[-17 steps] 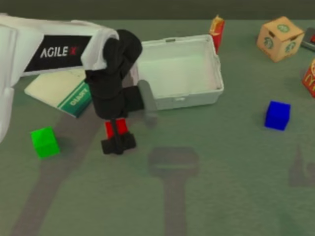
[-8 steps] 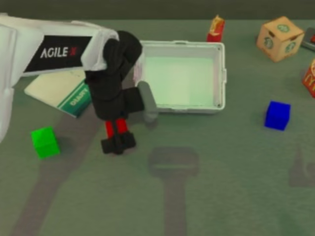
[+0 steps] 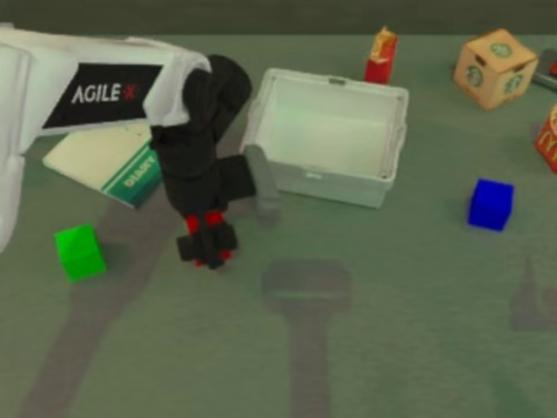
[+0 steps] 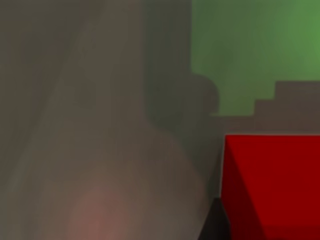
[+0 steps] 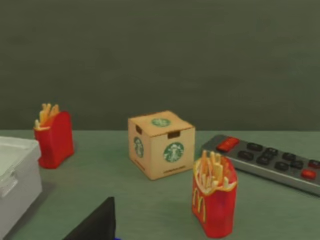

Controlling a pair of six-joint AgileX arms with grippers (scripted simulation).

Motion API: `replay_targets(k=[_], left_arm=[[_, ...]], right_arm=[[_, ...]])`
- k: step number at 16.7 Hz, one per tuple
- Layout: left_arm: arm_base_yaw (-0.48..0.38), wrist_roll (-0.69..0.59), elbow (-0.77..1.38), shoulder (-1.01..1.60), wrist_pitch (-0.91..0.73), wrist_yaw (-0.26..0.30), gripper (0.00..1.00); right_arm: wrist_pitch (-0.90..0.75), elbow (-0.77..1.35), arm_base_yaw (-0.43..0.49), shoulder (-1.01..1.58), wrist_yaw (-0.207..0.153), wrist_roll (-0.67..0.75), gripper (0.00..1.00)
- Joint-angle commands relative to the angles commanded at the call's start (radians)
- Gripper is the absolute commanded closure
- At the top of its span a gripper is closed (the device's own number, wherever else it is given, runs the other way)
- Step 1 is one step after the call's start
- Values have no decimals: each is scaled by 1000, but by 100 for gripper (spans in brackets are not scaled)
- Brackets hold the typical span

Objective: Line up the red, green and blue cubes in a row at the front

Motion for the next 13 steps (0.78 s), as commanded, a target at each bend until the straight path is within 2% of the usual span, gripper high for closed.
replay_targets(k=[7,8,13], left_arm=[[0,0,0,0,0,0,100],[-1,-15,4,-37,-26,16,100],[9,-16,84,-74,-146,16,100]], right_arm=[[0,0,0,0,0,0,0],[0,0,0,0,0,0,0],[0,0,0,0,0,0,0]])
